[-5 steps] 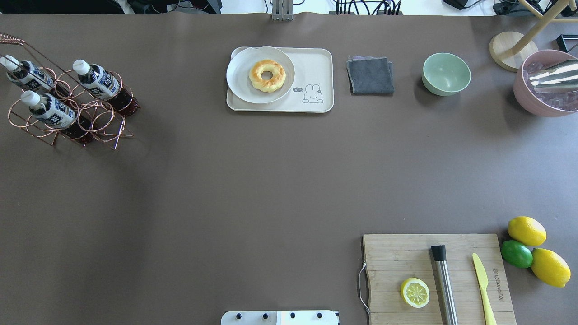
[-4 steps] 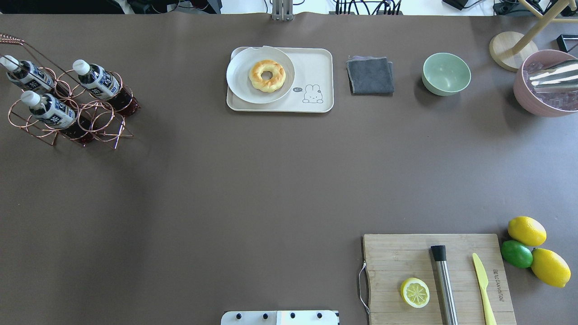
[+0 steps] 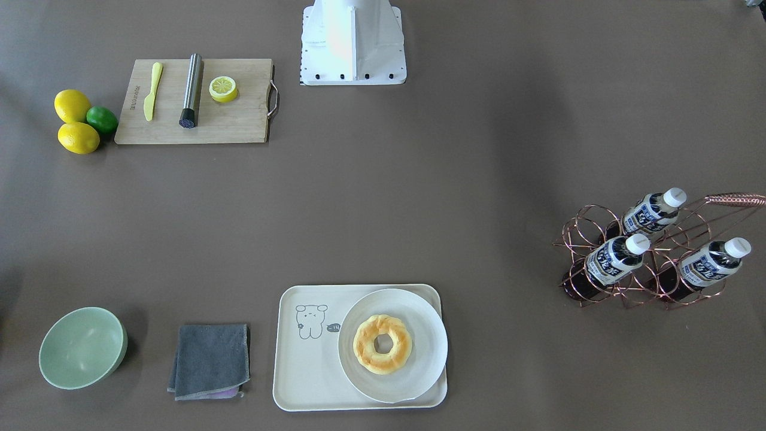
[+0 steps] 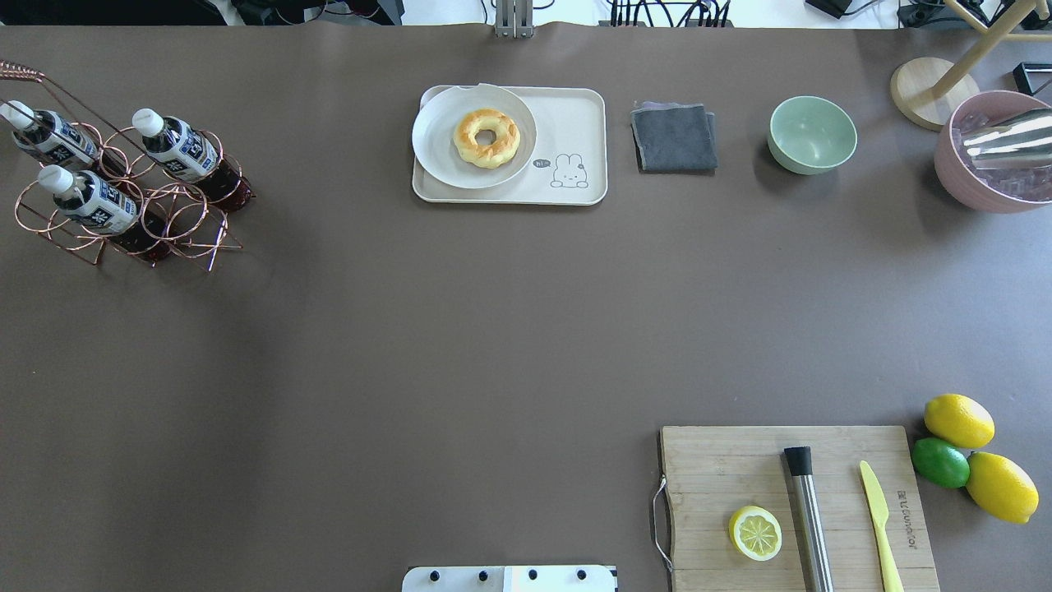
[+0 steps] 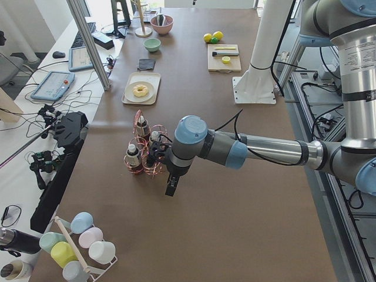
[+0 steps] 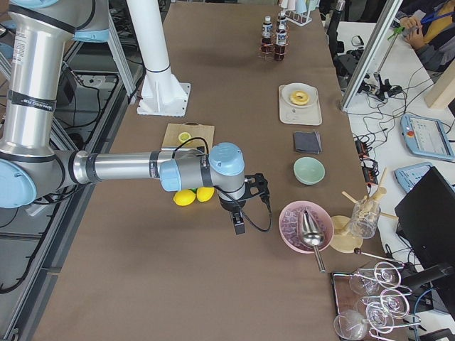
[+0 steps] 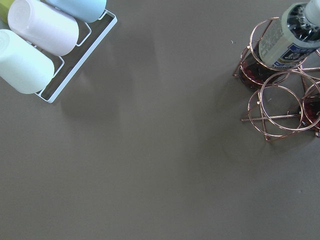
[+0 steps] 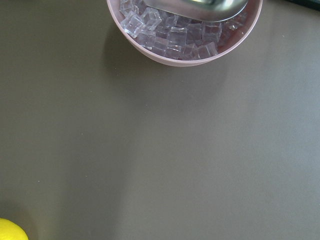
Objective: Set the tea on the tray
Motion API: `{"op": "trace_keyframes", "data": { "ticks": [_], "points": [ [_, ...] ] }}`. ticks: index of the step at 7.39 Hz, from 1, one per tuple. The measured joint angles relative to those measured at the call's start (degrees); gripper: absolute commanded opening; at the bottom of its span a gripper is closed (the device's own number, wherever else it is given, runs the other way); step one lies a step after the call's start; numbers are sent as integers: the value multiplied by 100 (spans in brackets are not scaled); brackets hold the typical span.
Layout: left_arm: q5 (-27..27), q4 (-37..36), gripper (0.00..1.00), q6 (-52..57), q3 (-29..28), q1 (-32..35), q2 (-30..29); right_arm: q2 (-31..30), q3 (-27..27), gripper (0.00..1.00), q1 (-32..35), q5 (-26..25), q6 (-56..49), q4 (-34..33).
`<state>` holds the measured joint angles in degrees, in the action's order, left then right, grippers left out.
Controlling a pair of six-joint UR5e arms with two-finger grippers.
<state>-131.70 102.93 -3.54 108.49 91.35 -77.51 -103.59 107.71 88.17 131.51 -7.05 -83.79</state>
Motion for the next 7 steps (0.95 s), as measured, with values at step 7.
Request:
{"op": "trace_keyframes", "data": {
  "ticks": [7],
  "points": [
    [-21, 134, 97, -49, -51, -27, 5, 8, -9, 100, -87, 49, 4, 21]
  ]
}}
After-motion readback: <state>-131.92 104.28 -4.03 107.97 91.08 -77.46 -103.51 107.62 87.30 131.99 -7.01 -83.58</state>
